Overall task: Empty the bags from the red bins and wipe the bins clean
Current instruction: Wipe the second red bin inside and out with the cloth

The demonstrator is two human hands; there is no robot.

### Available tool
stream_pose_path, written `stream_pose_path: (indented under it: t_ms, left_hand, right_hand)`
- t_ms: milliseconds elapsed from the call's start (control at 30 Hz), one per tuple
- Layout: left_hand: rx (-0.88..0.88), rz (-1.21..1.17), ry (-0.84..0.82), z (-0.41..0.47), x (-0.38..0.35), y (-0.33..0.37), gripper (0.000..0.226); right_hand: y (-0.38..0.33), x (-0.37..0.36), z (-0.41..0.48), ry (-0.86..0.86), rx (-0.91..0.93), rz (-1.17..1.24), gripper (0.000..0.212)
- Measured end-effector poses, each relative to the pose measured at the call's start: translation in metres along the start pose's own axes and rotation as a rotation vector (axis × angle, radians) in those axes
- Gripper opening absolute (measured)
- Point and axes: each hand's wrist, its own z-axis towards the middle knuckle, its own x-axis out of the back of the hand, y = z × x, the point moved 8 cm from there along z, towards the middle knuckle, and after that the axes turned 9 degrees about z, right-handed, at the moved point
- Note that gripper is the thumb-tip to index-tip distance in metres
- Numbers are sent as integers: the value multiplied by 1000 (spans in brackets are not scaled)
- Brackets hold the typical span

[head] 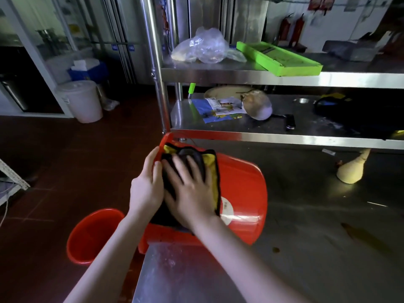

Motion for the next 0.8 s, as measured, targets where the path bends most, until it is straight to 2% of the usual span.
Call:
stream_pose_path:
  t_ms: [67, 167, 300, 367, 433, 500, 600, 700, 800]
  left_hand:
    - [8, 7, 11, 0, 0, -3, 37]
    - [-21, 21, 34, -4, 2, 0, 37]
    - [-17, -42, -14, -6, -1, 3, 37]
    - [-26, -45, -19, -9, -2, 5, 36]
    - [-29, -43, -12, -11, -2, 5, 36]
    - [-22, -47, -5, -11, -2, 4, 35]
    - [-21, -47, -11, -8, -2, 4, 35]
    - [-17, -14, 19, -8, 0, 6, 35]
    - [2, -34, 38, -11, 1, 3, 34]
  right_hand:
    - [-8, -4, -4, 4, 48, 32, 55]
    - [27, 7, -16, 38, 38, 13, 55]
    - [118, 44, -50, 153, -116, -16, 53]
    - [156, 54, -66, 177, -201, 53, 55]
    - [177, 57, -74, 228, -391, 145, 57]
    - [168, 55, -74, 261, -528, 66, 57]
    - [104, 39, -50, 205, -359, -52, 53]
    - [31, 12, -29, 120, -102, -5, 55]
    - [7, 1, -22, 46, 26, 8, 56]
